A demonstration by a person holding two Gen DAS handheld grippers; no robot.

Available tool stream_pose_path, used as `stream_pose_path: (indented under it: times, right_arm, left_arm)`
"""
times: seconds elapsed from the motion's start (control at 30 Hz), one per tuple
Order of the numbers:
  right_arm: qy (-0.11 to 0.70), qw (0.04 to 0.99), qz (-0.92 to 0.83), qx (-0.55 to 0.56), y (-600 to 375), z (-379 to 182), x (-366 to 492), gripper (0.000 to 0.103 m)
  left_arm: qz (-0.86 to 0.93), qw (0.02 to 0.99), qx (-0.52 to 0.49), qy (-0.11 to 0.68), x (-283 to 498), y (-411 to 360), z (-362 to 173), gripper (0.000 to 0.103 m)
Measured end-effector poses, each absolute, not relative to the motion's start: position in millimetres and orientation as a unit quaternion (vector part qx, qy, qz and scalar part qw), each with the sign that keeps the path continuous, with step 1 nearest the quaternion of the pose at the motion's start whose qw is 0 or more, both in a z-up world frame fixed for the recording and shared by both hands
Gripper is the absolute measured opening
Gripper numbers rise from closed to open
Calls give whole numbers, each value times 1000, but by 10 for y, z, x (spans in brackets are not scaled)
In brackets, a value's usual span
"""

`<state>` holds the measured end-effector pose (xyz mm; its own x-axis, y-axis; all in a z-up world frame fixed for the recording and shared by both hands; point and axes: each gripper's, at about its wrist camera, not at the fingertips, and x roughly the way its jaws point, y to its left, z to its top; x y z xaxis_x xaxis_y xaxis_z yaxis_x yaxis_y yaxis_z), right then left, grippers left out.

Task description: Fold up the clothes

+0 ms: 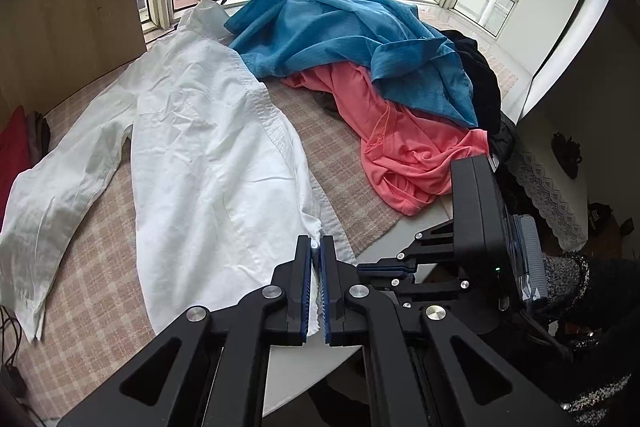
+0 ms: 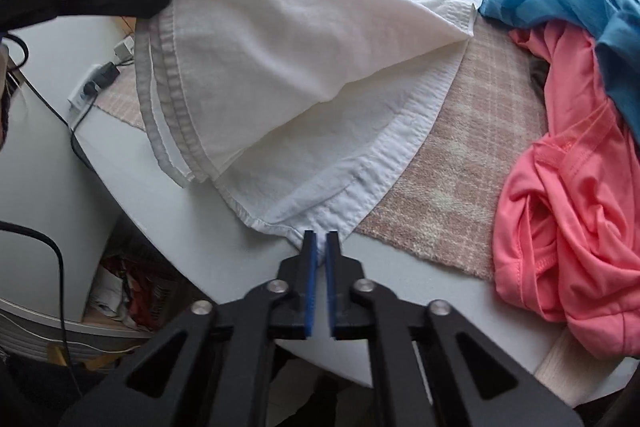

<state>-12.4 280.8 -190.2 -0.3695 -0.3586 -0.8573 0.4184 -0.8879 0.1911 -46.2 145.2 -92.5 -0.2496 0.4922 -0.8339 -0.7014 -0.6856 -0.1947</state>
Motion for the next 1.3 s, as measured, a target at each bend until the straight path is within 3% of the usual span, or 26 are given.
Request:
stream_pose_path:
  times: [0.13, 0.4, 0.43, 0.5, 0.57, 0.73, 0.77, 0.8, 1.07, 1.3]
  right_arm:
    - [-35, 242, -822, 514, 3062, -1755, -179, 0]
    - [-85, 227, -819, 520, 3490, -1600, -260, 4]
    - [-81, 227, -815, 527, 3434, -1620, -269, 9]
    - [-56, 233, -816, 527, 3275, -1676, -230, 47]
    - [-22, 241, -817, 523, 3087, -1750, -176, 52]
    - [45, 241, -826, 507, 2857, -1790, -106, 47]
    - [56, 239, -830, 501, 2834, -1780, -99, 20]
    - [67, 237, -833, 495, 2812, -1769, -91, 5]
    - [92, 210, -853, 468, 3091, -1449, -9, 4]
    - [93, 207, -830, 510, 3221, -1630, 1, 4]
  left_arm:
    - [781, 390, -475, 110, -450, 1422, -881, 4]
    - [772, 415, -465, 126, -365, 1609, -838, 4]
    - [771, 414, -467, 127, -373, 1600, -840, 4]
    - [771, 411, -469, 130, -388, 1583, -844, 4]
    - [771, 408, -472, 132, -404, 1566, -849, 4]
    - [773, 398, -476, 135, -451, 1491, -879, 4]
    - [772, 399, -476, 136, -445, 1489, -880, 4]
    - [771, 401, -475, 137, -437, 1488, -879, 4]
    - [752, 434, -477, 137, -307, 1685, -955, 4]
    - [701, 432, -556, 114, -256, 1731, -1345, 11]
